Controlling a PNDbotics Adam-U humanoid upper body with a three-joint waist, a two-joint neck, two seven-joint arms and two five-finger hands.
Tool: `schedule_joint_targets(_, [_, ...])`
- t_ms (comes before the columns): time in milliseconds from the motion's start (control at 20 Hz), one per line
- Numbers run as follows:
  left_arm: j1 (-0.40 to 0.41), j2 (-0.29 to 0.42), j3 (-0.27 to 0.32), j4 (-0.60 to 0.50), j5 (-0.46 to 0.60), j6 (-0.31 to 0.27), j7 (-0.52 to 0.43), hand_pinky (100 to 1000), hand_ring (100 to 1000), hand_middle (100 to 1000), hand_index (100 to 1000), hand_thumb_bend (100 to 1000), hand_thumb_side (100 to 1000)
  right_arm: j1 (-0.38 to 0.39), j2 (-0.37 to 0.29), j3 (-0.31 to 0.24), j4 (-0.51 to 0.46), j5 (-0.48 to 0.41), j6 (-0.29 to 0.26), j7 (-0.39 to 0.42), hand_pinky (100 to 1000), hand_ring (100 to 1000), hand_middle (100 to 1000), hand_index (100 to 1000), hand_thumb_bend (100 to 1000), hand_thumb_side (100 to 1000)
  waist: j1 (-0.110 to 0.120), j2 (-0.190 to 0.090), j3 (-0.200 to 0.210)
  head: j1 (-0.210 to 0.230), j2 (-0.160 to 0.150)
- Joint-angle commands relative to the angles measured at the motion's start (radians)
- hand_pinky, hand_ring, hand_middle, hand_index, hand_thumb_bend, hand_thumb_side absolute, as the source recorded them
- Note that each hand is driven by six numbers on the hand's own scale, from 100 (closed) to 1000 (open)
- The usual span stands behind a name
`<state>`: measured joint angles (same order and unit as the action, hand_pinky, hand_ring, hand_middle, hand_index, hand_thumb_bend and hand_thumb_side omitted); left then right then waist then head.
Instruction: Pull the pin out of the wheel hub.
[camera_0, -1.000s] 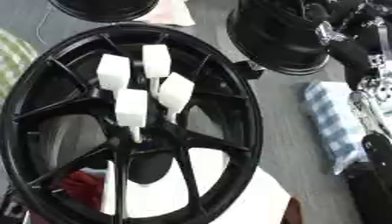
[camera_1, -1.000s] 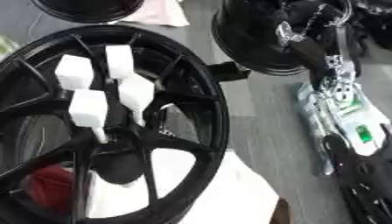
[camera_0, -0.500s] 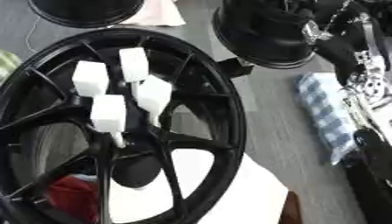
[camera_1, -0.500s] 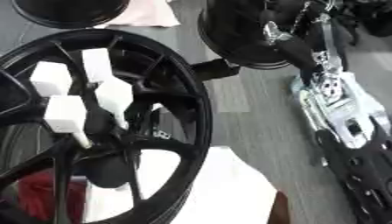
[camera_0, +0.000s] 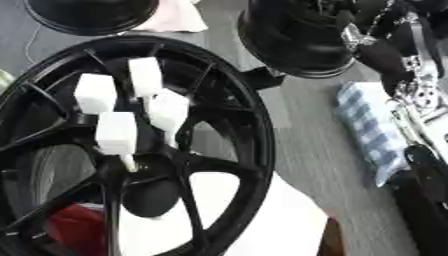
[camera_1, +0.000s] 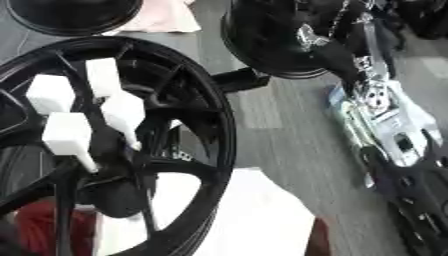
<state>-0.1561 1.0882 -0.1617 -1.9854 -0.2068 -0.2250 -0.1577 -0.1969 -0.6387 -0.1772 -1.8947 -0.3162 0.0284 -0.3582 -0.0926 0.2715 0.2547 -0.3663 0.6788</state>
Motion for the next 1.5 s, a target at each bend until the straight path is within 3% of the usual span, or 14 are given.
schedule_joint_targets(50, [-0.061,0.113,-0.043,-0.015,-0.049,0.006,-0.048,852,802,746,853,177,730,-0.007,-0.034,-0.004,-0.007,0.0,-0.001,0.002,647,586,479,609,336,136,0.003,-0.024,0.003,0.011,0.0])
schedule_joint_targets(350, [-0.152,0.259,-0.084,-0.015,-0.138,-0.047,-0.138,857,804,749,860,197,742,-0.02,-0.021,0.004,-0.007,-0.006,0.0,0.008,647,586,479,609,342,131,-0.006,-0.034,-0.009,0.05,0.008])
schedule_joint_targets(450, [-0.173,0.276,-0.092,-0.015,-0.146,-0.064,-0.171,857,804,748,859,198,745,-0.026,-0.017,0.009,-0.007,-0.009,0.001,0.013,647,586,479,609,344,130,-0.008,-0.037,-0.015,0.061,0.009])
schedule_joint_targets(1350, [-0.524,0.145,-0.25,-0.015,-0.039,-0.008,-0.451,864,815,765,881,217,735,-0.037,-0.016,0.025,0.001,-0.018,0.005,0.032,647,586,478,610,335,131,-0.001,-0.041,-0.027,0.077,0.01])
schedule_joint_targets(1500, [-0.603,0.099,-0.249,-0.015,0.005,0.018,-0.589,864,812,762,882,211,737,-0.033,-0.016,0.024,0.003,-0.019,0.005,0.032,647,586,478,610,334,131,-0.001,-0.044,-0.024,0.073,0.013])
